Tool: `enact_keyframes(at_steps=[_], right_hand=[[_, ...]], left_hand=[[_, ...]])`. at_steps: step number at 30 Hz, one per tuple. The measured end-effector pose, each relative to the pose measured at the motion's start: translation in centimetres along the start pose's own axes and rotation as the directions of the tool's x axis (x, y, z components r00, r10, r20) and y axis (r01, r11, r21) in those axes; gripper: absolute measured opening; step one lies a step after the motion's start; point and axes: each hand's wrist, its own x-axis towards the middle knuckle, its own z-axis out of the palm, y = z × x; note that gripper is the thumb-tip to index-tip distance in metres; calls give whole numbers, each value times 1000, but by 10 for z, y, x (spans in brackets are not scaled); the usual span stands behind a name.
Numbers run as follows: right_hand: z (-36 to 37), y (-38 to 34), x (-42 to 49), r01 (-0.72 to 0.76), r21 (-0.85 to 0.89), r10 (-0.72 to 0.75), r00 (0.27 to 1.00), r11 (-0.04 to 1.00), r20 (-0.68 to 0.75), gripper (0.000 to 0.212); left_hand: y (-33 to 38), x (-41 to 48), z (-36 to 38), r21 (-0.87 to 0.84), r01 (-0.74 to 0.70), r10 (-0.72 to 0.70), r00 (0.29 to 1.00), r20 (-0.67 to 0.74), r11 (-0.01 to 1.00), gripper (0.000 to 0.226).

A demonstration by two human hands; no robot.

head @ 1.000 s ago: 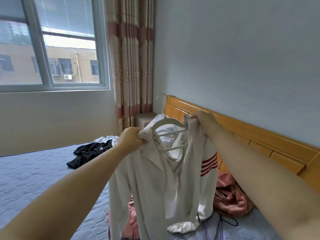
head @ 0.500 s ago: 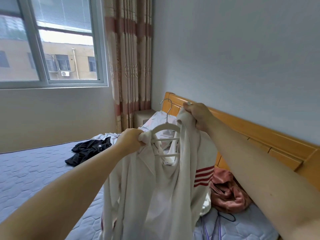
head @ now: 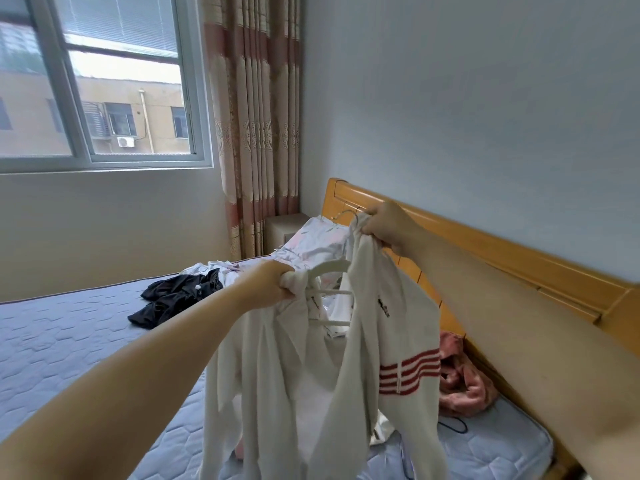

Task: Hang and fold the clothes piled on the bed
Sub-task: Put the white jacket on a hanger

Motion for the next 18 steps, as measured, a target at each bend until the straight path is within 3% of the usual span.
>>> enact_keyframes(at_steps=[2, 4, 6, 8, 10, 11, 12, 14, 15, 18], right_hand=[[-2, -4, 2, 58, 209, -30, 990, 976, -136, 29], [-12, 1, 7, 5, 308, 50, 984, 951, -169, 26], [-24, 6, 4, -113, 84, 111, 994, 990, 21, 18], [-33, 16, -3, -125, -326, 185, 970, 937, 158, 11], [-41, 34, -3, -57, -601, 95, 995, 797, 32, 31], [-44, 41, -4, -10, -655, 2, 1000, 756, -12, 37], [-46, 47, -6, 69, -667, -60, 998, 742, 36, 40], [-43, 51, -16, 214, -580, -57, 959, 786, 277, 38], [-39, 52, -19, 215, -523, -19, 935, 824, 354, 34], [-36, 40, -27, 174, -435, 12, 919, 884, 393, 34]], left_hand=[[-6, 0, 1, -61, 20, -20, 1000, 5, 998, 21], [-10, -1, 1, -115, 49, -48, 999, 15, 992, 23], [-11, -1, 1, -179, 81, -88, 996, -34, 981, 13], [-13, 1, -2, -225, 112, -138, 985, -105, 968, 17], [-18, 4, -3, -238, 116, -154, 977, -150, 964, 23], [-19, 5, -4, -244, 116, -156, 976, -152, 963, 24], [-19, 6, -5, -251, 117, -157, 976, -148, 961, 24], [-18, 7, -7, -266, 115, -157, 977, -143, 957, 27], [-17, 8, -7, -281, 114, -159, 976, -146, 953, 28], [-16, 10, -7, -321, 125, -184, 970, -161, 939, 25]])
